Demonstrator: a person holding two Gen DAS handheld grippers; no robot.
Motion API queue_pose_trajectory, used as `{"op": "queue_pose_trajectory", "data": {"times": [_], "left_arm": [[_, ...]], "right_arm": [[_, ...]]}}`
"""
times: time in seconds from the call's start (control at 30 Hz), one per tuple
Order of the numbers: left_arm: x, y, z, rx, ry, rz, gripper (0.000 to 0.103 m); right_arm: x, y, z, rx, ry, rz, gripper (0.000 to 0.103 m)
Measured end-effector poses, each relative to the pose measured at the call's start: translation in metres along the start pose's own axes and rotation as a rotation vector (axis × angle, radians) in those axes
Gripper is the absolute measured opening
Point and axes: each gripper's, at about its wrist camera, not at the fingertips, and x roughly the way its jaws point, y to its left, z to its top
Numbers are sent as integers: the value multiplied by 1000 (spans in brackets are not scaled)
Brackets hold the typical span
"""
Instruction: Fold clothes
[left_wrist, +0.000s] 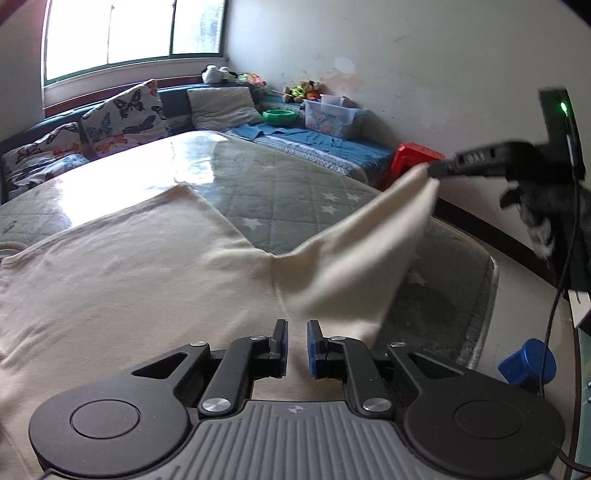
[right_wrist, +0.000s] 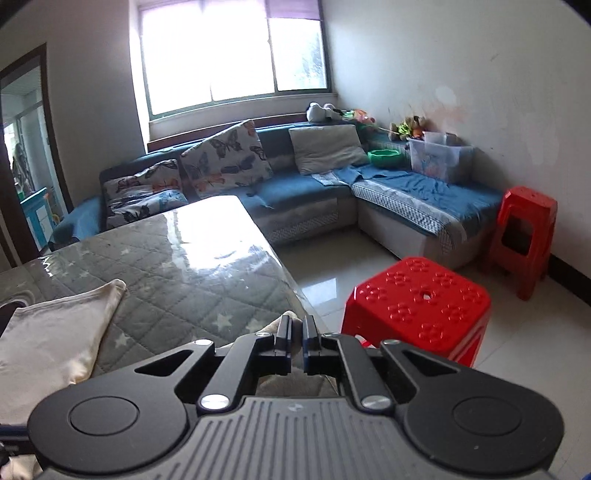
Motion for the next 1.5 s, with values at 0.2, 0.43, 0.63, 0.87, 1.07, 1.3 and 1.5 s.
{"op": "queue_pose_trajectory", "data": {"times": [0.2, 0.43, 0.63, 0.87, 1.07, 1.3, 1.5], "left_arm": [[-4, -1, -1, 1, -13, -3, 20], [-41, 34, -4, -92, -88, 86, 29], [-79, 72, -25, -194, -124, 228, 33], [-116, 106, -57, -318, -143, 339, 35], [-128, 116, -77, -364, -135, 364, 35], [-133, 114, -78, -364, -140, 363, 35], [-124, 105, -65, -323, -149, 330, 35]], "right_arm": [[-5, 17, 7, -28, -8, 35, 5], [-46, 75, 40, -154, -80, 218, 5], [-62, 152, 47, -314, -93, 412, 5], [-55, 242, 25, -462, -25, 609, 5], [-42, 295, -6, -545, 85, 727, 5], [-53, 293, -10, -562, 107, 751, 11], [-40, 261, -5, -583, 126, 628, 15]]}}
